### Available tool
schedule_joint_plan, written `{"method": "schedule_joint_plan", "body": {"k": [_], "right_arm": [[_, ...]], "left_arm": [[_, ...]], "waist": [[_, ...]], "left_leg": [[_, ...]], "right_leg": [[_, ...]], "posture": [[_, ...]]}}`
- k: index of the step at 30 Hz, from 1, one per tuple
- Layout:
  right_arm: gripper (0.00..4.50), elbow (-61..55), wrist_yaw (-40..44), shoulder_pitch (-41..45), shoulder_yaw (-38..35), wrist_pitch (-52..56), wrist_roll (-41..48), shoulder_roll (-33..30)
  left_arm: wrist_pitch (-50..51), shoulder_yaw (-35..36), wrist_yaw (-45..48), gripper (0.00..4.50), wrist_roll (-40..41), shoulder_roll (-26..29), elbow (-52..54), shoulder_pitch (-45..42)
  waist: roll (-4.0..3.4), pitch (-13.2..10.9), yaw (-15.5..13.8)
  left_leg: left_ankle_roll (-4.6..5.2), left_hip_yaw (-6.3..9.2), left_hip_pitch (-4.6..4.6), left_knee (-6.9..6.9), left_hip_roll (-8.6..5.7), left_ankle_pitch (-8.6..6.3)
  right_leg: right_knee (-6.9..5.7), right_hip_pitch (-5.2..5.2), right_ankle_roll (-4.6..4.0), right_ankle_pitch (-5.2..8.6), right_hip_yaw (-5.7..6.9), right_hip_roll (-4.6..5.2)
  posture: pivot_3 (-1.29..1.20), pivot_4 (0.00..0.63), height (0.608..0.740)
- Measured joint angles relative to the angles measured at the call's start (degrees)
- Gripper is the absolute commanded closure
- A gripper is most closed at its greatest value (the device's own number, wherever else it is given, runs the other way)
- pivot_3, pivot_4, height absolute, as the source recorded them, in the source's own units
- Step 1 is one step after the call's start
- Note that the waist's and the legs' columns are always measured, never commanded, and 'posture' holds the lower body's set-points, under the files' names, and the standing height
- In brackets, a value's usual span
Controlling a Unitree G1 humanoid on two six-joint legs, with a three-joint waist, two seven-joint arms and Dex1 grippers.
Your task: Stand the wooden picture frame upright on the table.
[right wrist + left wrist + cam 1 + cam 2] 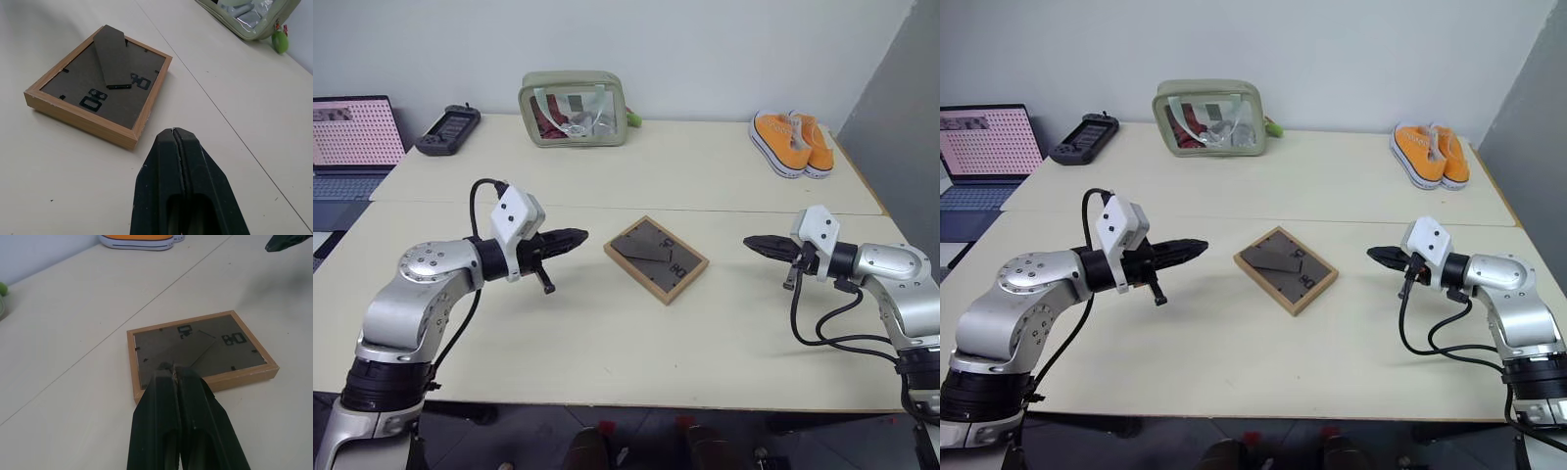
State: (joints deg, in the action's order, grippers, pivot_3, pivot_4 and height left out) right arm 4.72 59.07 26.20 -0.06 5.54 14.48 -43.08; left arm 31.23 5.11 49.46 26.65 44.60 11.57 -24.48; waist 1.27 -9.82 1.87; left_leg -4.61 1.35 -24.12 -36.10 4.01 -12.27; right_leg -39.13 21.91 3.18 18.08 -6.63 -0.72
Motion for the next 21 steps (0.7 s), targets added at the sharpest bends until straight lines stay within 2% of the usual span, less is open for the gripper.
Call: {"method": "schedule_joint_plan", "body": {"k": [15, 21], "right_arm": [[4.50, 0.33, -3.46, 0.20, 0.56, -0.89, -0.46, 3.15], [4.50, 1.86, -4.76, 0.99, 0.78, -2.45, -2.32, 4.57]], "left_arm": [[-0.61, 1.07, -3.85, 4.47, 0.02, -3.89, -0.42, -0.88], [-3.07, -0.26, -3.69, 4.47, -3.65, -3.77, -2.52, 0.10]], "waist": [[0.00, 0.00, -0.01], [0.00, 0.00, -0.01]], "left_leg": [[0.01, 0.00, 0.05, -0.01, 0.00, 0.01], [0.01, 0.00, 0.08, 0.00, 0.00, 0.01]], "right_leg": [[-0.02, -0.06, -0.01, 0.00, 0.00, 0.00], [0.00, -0.09, -0.01, 0.00, -0.01, 0.00]], "posture": [[0.00, 0.150, 0.740], [0.00, 0.150, 0.740]]}}
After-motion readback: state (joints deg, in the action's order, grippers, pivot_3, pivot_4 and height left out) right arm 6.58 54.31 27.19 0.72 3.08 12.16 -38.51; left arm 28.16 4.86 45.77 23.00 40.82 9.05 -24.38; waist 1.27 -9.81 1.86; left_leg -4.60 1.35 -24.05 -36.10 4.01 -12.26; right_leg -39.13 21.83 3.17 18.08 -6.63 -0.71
